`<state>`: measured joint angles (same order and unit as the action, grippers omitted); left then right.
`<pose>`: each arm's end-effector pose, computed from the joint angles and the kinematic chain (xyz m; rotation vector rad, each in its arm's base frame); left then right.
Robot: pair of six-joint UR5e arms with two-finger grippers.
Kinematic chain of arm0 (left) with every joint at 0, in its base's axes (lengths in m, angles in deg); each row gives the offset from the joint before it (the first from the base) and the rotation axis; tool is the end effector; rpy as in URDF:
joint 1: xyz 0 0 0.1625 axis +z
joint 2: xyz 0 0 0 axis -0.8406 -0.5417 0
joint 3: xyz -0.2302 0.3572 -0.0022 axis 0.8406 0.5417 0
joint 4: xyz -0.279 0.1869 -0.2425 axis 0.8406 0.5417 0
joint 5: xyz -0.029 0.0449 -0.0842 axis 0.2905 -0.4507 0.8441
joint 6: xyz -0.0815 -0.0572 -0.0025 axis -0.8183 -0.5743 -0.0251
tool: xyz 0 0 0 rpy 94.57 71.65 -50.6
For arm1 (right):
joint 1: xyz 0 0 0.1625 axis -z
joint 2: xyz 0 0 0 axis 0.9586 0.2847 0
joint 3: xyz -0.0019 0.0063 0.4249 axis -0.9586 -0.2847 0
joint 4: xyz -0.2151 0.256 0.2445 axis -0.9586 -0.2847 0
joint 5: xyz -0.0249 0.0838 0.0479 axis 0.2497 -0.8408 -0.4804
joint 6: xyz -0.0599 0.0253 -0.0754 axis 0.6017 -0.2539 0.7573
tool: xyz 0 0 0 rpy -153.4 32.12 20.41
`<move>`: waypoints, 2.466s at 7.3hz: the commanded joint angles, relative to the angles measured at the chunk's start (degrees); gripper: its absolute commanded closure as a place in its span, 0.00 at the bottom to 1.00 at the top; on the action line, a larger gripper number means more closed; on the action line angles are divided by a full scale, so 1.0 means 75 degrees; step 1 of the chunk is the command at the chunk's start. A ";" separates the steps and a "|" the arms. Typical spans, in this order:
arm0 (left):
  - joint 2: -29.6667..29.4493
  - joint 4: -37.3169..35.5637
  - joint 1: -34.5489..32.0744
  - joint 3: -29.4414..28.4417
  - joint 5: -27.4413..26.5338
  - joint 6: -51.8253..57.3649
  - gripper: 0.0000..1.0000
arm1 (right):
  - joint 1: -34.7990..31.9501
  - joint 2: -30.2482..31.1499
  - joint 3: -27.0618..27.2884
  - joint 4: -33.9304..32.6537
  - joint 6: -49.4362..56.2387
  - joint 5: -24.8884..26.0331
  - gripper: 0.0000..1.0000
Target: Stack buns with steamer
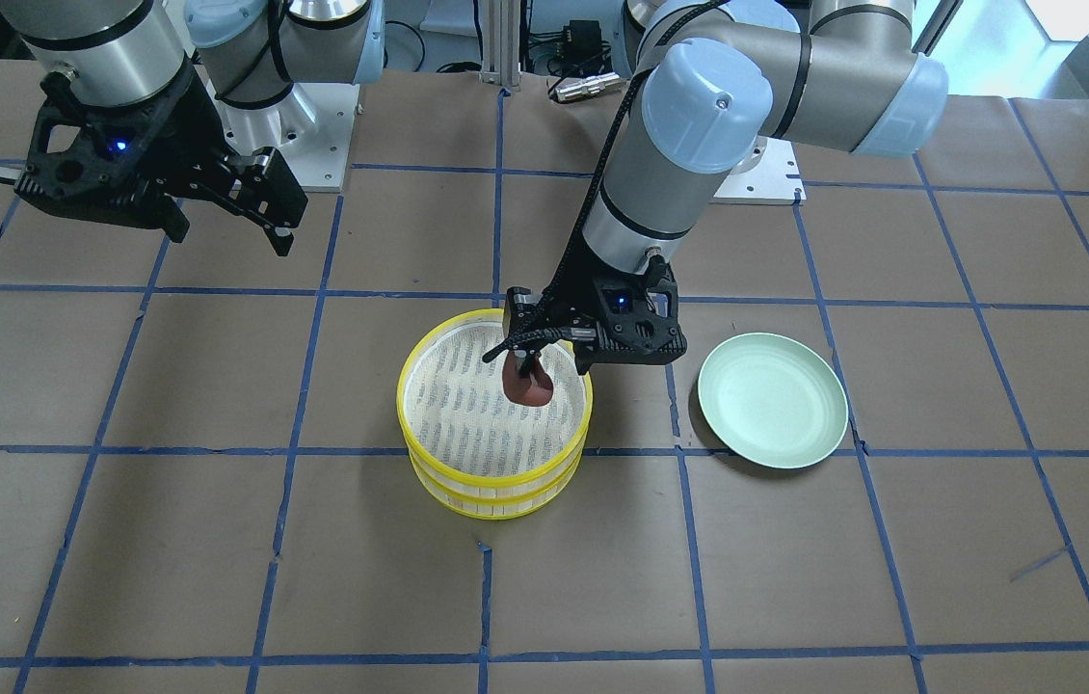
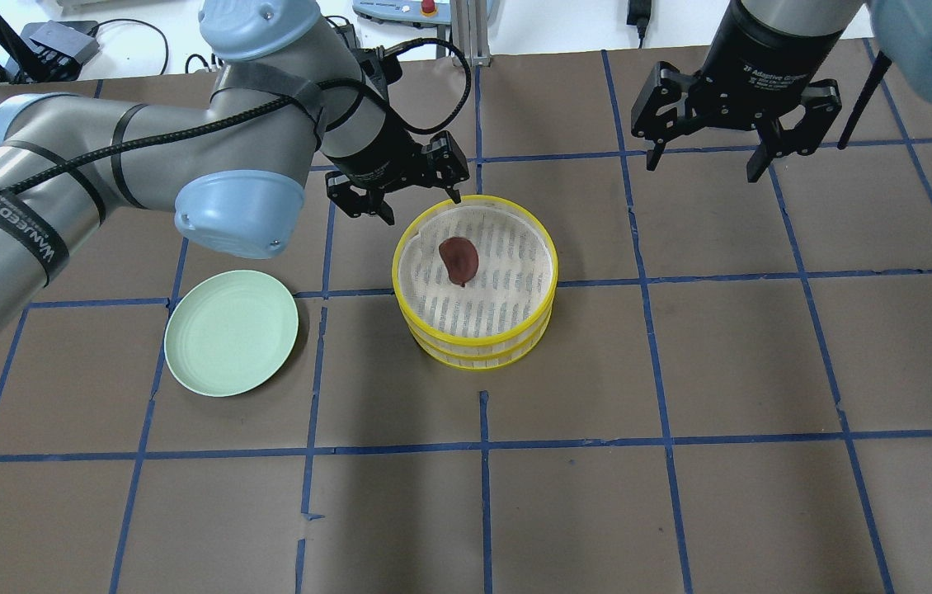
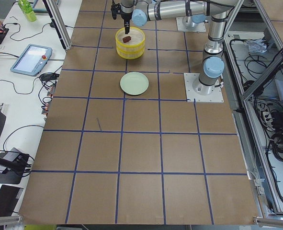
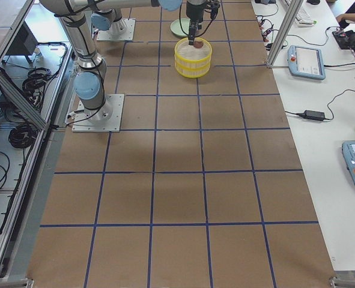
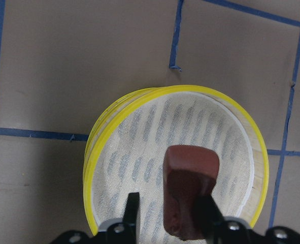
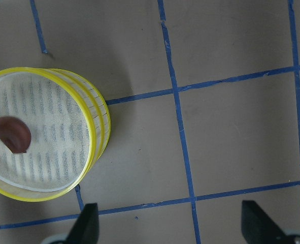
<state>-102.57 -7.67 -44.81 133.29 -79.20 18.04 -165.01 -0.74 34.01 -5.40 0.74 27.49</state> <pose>-0.2735 -0.5330 0.3795 0.2035 -2.8600 0.1285 0.1518 -0.4980 0.5128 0.2581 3.0832 0.0257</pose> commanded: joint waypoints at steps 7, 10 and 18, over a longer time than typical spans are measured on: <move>0.1399 0.2349 0.1973 -0.0191 -0.1312 0.4261 0.00 | -0.0004 0.0018 0.0033 0.0016 0.0005 0.0000 0.00; 0.1951 0.2750 0.2094 -0.0203 -0.1959 0.4394 0.00 | 0.0007 0.0018 0.0033 0.0028 0.0005 0.0000 0.00; 0.1976 0.2763 0.2141 0.0020 -0.1914 0.4394 0.00 | -0.0016 0.0029 0.0033 0.0028 0.0016 0.0000 0.00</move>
<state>-87.78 13.12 -28.77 133.38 -93.92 50.94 -165.12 -0.52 34.26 -5.20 0.87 27.49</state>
